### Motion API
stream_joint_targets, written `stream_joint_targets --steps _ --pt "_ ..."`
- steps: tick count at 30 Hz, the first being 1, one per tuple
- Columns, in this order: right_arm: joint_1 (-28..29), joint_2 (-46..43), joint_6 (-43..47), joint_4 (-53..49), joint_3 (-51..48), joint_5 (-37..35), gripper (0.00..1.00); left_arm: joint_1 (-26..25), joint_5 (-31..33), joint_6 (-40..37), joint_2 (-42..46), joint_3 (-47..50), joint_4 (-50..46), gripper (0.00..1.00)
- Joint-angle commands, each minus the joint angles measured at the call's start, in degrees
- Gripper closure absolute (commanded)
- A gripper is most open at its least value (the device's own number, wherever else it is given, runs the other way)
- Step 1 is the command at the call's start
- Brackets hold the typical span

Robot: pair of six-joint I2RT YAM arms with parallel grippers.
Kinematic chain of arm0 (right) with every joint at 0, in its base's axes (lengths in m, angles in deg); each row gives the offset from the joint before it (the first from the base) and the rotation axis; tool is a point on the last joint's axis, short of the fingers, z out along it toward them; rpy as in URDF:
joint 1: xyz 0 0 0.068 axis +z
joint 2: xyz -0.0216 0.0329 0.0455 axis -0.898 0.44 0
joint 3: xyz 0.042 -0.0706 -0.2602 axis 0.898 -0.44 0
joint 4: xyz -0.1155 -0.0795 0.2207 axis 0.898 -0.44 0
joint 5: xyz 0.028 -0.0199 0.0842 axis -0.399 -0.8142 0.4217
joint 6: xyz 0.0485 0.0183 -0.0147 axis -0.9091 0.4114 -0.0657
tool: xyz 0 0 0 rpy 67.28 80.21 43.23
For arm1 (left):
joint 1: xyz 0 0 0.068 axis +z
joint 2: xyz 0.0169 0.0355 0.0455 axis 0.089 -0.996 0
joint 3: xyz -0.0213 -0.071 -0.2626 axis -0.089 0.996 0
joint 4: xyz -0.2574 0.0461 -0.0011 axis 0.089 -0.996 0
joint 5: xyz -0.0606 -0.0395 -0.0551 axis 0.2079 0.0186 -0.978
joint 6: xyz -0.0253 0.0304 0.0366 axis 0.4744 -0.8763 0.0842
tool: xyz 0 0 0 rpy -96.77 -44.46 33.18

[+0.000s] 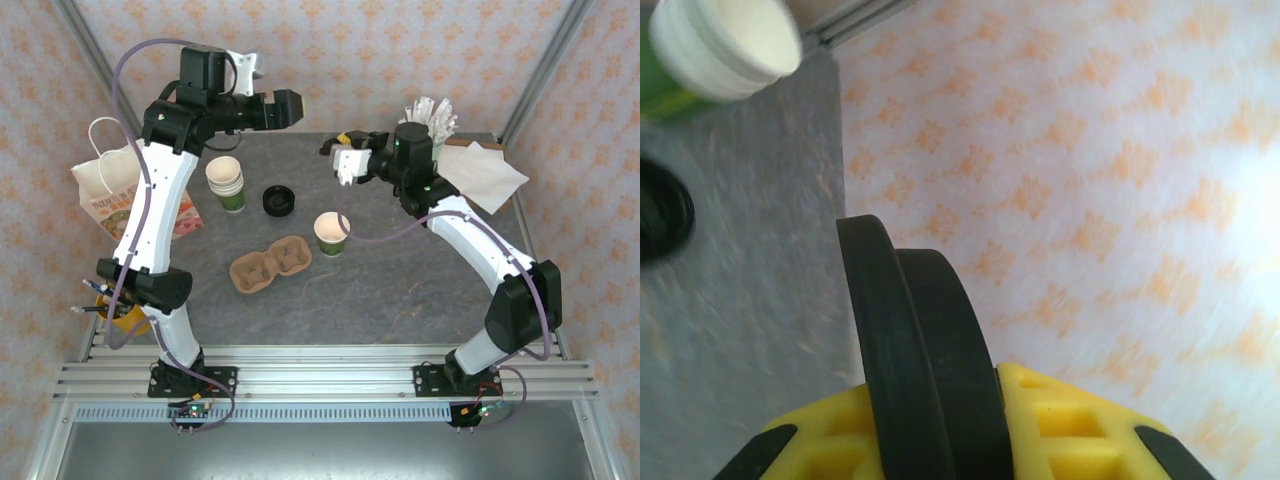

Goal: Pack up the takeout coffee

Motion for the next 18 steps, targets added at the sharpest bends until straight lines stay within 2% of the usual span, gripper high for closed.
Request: stream_joint_targets --steps 1,2,6,8,9,11,13,15,18 --pt "1.3 -1.8 32.7 -6.9 -0.2 7.9 1.00 -0.3 -7.7 -11.4 -2.5 -3.2 -10.0 0.05" --pt "1.6 -2.0 37.2 -8.9 -0.2 8.3 1.00 -0.2 -8.0 -13.5 -4.0 -3.4 -10.9 0.06" --pt "2.0 -3.4 42.1 -11.1 0.6 9.9 1.00 -0.3 -5.2 -19.7 -4.6 -3.0 -13.7 0.07" --pt "2.3 -4.2 38.3 -10.4 1.2 10.7 1.00 -0.4 -3.1 -20.7 -5.6 -2.7 -14.4 0.11" --pt "2.5 -4.7 34.4 -8.5 1.1 11.4 1.00 -0.4 -4.3 -21.3 -6.3 -3.1 -14.8 0.13" --pt "2.8 -5.9 22.0 -3.1 0.6 13.2 1.00 -0.4 -9.1 -20.9 -7.5 -3.2 -13.9 0.15" --pt "2.4 -6.9 14.6 -6.1 2.3 17.9 1.00 -0.3 -14.5 -18.8 -9.3 -4.9 -13.2 0.18" --pt "2.5 -7.4 13.4 -8.6 3.0 20.6 1.00 -0.1 -17.8 -17.4 -11.1 -7.8 -14.4 0.20" --pt "2.9 -8.0 13.9 -5.4 0.6 19.3 1.00 -0.1 -18.7 -18.8 -12.4 -10.0 -18.2 0.24"
